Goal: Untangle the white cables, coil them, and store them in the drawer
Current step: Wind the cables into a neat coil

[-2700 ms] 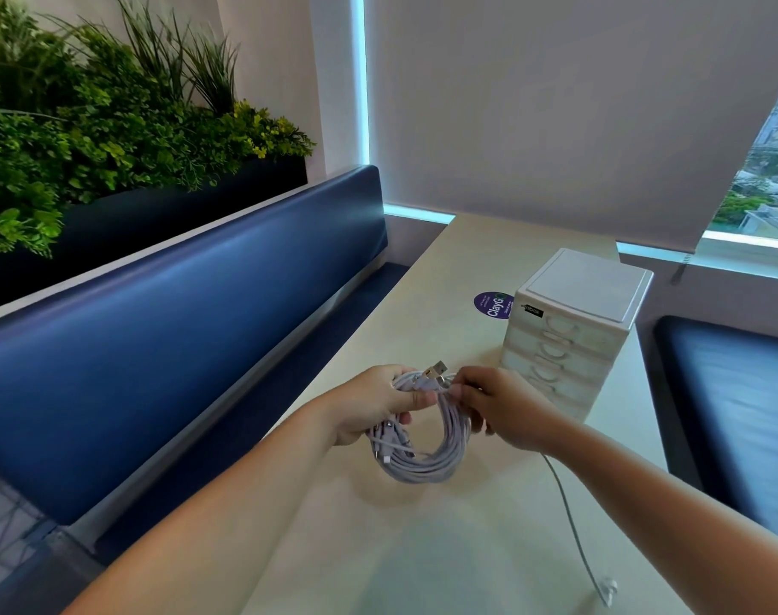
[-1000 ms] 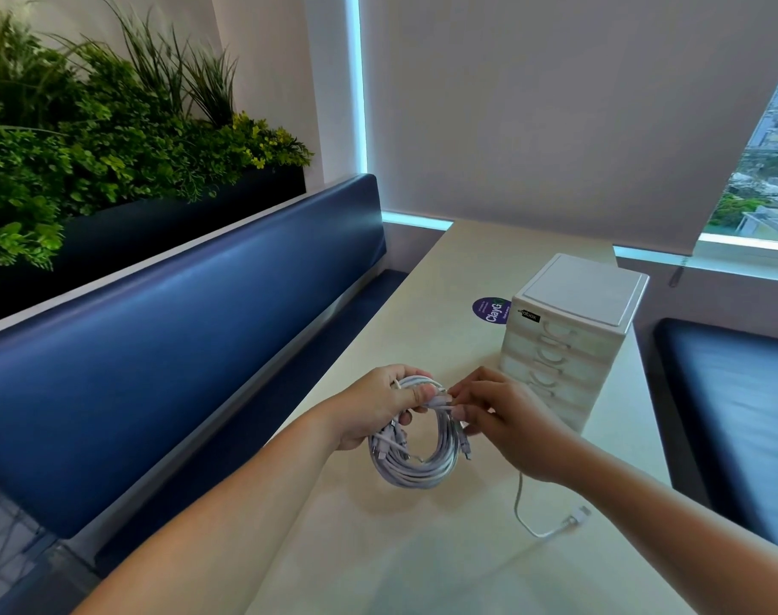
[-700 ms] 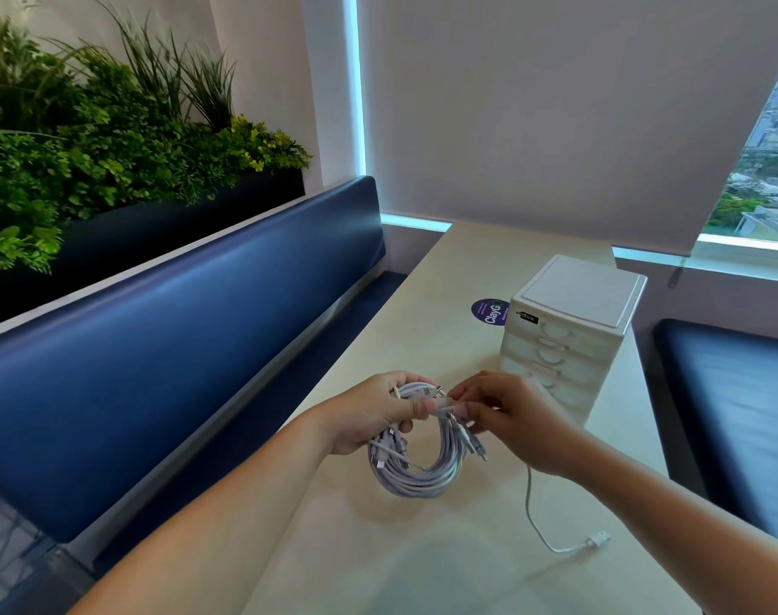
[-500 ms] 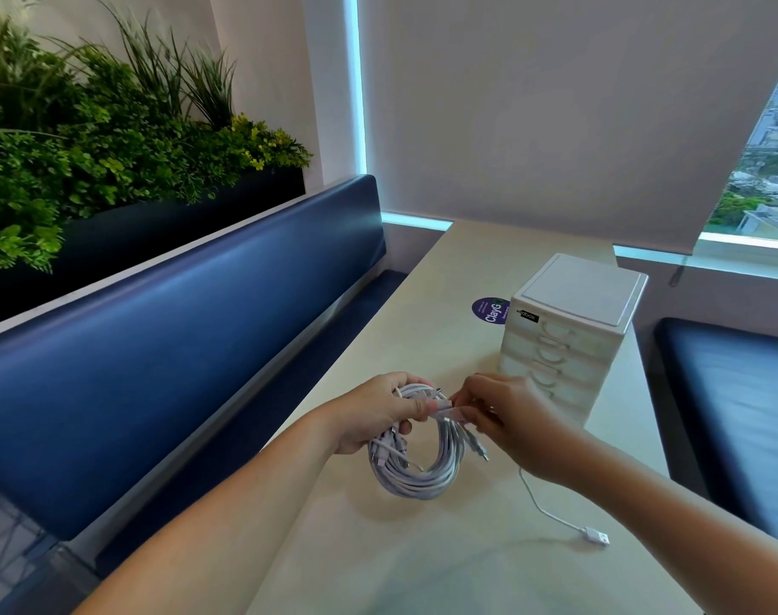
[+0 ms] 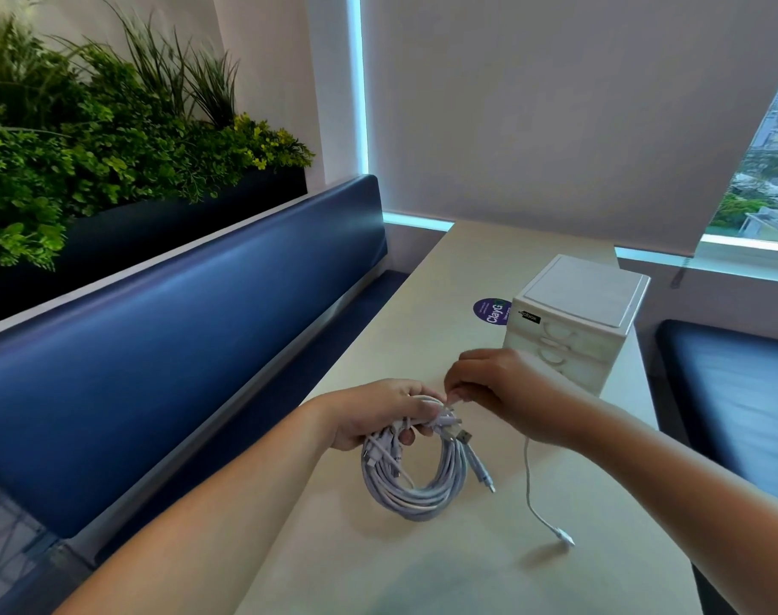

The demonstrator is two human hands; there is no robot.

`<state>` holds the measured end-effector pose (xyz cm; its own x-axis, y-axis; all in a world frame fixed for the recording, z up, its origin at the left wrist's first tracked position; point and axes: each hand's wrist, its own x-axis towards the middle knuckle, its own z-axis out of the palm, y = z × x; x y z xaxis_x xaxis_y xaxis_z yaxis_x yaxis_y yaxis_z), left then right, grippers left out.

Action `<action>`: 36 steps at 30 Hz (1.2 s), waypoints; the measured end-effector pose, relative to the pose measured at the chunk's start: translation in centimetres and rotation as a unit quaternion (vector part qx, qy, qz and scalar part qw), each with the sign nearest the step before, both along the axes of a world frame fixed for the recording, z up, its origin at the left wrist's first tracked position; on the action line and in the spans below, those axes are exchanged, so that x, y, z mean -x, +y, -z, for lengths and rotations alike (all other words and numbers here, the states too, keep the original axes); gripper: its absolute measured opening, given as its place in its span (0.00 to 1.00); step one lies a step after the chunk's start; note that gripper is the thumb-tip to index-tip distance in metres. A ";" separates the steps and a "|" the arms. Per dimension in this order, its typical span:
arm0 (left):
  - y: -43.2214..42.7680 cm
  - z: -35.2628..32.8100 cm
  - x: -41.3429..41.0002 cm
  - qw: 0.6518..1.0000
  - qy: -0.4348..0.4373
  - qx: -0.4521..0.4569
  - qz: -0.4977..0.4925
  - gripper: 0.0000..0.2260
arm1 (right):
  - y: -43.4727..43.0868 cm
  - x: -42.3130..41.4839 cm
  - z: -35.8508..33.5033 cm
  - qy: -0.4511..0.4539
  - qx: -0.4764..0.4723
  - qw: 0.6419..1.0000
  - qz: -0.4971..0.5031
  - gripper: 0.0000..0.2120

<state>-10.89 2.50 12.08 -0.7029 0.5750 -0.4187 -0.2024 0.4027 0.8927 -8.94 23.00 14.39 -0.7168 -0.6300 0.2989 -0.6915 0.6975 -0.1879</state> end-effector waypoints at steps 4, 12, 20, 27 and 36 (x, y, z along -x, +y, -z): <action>0.0 -0.6 0.3 1.000 -0.006 -0.016 -0.017 0.09 | 0.6 1.8 0.4 -0.054 0.035 0.998 0.011 0.08; -0.2 -1.5 0.6 0.998 0.064 -0.007 0.003 0.10 | 0.4 2.9 1.1 -0.036 0.071 0.996 0.045 0.08; 0.0 -2.1 0.8 0.998 0.020 -0.062 -0.013 0.07 | 0.6 3.0 2.7 -0.124 0.249 0.957 0.087 0.10; 0.5 -2.4 0.4 0.990 0.000 -0.131 -0.054 0.07 | 0.1 2.2 4.3 -0.226 0.442 0.863 0.097 0.05; 1.0 -2.0 0.3 0.979 -0.029 -0.190 -0.062 0.11 | -0.6 0.5 5.4 -0.317 0.548 0.769 0.083 0.03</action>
<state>-11.19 3.46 14.12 -0.7582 0.6092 -0.2324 -0.2834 0.0131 0.9589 -9.39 22.39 9.01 -0.9808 -0.1331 0.1426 -0.1368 -0.0520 -0.9892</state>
